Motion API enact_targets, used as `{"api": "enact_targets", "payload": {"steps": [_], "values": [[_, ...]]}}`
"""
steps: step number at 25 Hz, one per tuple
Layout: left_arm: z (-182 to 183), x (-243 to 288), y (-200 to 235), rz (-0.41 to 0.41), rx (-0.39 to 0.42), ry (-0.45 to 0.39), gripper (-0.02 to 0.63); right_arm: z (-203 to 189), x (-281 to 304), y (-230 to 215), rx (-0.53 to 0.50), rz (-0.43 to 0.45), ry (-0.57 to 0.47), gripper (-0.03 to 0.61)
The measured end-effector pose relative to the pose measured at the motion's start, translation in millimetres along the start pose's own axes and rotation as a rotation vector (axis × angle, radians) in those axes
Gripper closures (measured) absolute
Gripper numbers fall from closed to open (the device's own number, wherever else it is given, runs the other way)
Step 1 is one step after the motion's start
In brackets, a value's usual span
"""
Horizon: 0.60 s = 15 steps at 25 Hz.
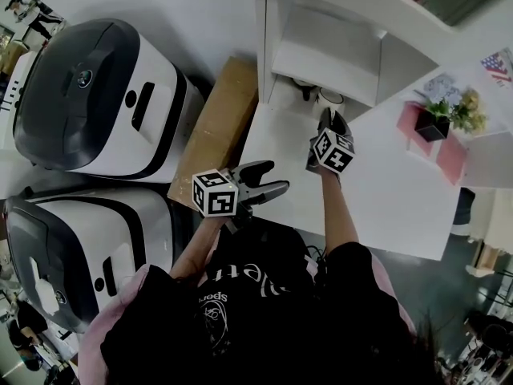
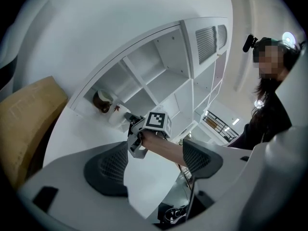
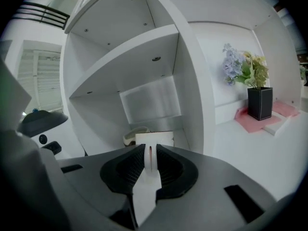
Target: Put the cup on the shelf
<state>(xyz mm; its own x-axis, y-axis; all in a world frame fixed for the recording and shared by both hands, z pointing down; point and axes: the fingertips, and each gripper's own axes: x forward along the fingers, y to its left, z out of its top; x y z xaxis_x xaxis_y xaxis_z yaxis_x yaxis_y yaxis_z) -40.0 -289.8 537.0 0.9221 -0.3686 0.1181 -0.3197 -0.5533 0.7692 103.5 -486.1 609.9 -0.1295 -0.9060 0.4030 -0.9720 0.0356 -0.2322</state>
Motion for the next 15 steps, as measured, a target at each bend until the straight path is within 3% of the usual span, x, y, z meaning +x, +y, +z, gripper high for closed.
{"api": "enact_targets", "payload": {"steps": [5,15], "values": [[0.9,-5.8,1.4,-0.004,-0.014,-0.002,0.256,-4.2,9.6,-5.8,-0.096,-0.042,-0.013,0.489],[10.2,-19.9,7.8,0.013,-0.013,-0.024,0.256,-21.4,37.7,-15.2,-0.151,-0.118,0.119,0.489]]}}
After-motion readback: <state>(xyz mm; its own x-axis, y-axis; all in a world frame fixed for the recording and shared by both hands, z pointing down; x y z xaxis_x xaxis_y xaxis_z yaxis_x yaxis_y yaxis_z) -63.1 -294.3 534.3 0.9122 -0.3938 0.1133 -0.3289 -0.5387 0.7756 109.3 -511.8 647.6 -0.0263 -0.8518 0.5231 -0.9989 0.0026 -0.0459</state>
